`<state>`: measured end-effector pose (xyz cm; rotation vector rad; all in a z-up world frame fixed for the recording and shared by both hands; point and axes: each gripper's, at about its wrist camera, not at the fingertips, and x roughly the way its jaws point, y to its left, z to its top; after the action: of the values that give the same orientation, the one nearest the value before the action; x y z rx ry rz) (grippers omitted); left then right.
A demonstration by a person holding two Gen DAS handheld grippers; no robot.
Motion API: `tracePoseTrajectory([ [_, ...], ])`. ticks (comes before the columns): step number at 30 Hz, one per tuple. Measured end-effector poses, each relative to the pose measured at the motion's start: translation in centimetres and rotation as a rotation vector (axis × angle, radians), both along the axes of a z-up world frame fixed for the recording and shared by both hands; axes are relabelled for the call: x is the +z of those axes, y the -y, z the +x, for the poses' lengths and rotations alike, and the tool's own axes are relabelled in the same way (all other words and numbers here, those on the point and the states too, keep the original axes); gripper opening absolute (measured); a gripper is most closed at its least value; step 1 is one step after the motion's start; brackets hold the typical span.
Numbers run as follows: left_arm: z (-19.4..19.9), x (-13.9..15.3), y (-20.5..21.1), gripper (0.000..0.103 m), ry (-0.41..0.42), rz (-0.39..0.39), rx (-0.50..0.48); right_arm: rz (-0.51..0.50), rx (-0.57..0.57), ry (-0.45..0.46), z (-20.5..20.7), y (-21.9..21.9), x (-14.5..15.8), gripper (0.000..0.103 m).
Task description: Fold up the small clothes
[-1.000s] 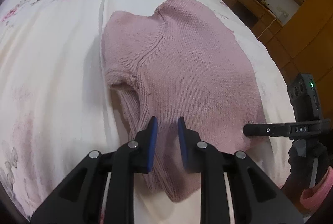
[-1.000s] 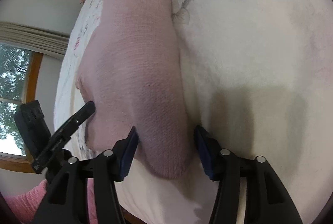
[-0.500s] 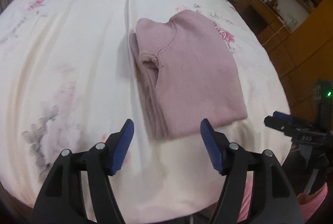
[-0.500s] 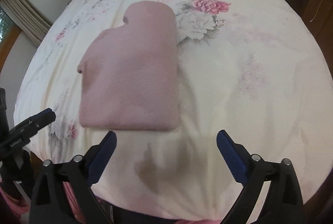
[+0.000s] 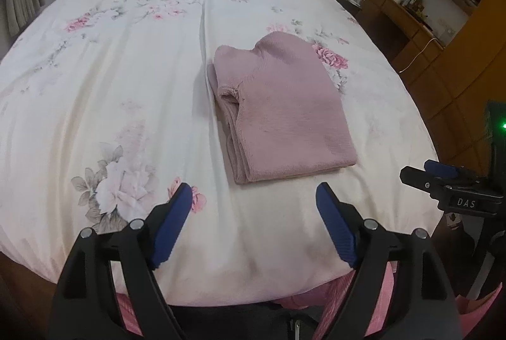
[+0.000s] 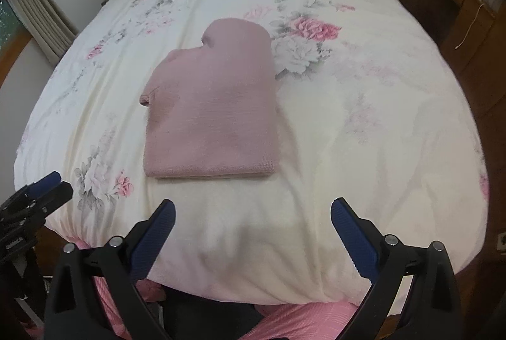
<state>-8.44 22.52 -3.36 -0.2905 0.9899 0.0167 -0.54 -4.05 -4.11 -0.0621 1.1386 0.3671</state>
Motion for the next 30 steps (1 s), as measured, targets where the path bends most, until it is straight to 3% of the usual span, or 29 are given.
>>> tracePoseTrajectory([
  [8,-2.0,1.7,0.9,0.084,0.022,0.011,0.011,-0.008,-0.001,0.03,-2.0,0.0,1.9,0.099],
  [11,-2.6,2.2,1.4,0.086,0.028,0.048,0.013,-0.006,0.003,0.038,-2.5,-0.1,2.5,0.099],
  [30,-4.8,4.3,2.6,0.086,0.06,0.095,0.031,-0.069,0.0,0.129,-5.5,-0.5,6.3,0.099],
])
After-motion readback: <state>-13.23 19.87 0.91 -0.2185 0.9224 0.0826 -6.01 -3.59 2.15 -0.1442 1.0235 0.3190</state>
